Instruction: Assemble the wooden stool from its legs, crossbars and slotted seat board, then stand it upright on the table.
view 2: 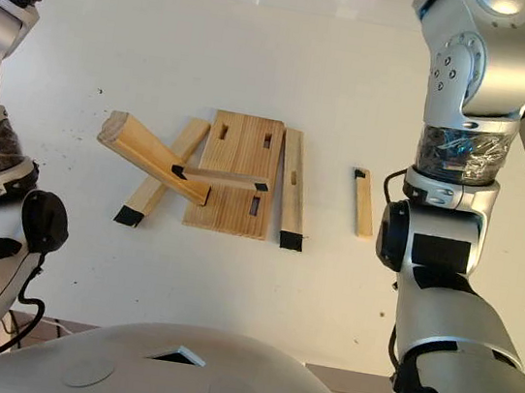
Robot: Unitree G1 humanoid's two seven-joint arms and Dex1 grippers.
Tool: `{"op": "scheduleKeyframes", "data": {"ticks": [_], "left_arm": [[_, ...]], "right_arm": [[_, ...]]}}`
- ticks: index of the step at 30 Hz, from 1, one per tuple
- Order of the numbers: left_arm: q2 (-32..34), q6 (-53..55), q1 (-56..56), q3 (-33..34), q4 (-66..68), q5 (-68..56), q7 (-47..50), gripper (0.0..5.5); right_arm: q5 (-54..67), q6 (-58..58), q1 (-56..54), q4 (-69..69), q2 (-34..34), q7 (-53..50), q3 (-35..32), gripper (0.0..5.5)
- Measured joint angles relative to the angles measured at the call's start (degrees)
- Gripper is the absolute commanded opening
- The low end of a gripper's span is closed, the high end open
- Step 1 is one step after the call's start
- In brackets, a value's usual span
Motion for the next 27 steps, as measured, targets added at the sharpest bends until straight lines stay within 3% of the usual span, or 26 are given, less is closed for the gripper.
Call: {"op": "scheduleKeyframes", "data": {"ticks": [4, 13, 27], "left_arm": [[3.01, 3.56, 0.98, -1.11, -2.01, -5.61, -7.72, 1.99], [10.00, 5.89, 4.44, -2.59, -1.71, -9.89, -21.70, 1.99], [13.58, 2.12, 8.80, -8.93, -2.99, -4.06, -31.80, 1.99]], "right_arm": [[12.19, 11.03, -4.75, 1.37, 0.85, 8.71, -2.26, 3.30], [18.33, 13.34, -6.08, -0.80, -6.30, 29.28, -1.63, 3.30], [20.68, 14.11, -6.23, -0.76, -9.09, 36.21, -1.61, 3.30]]}}
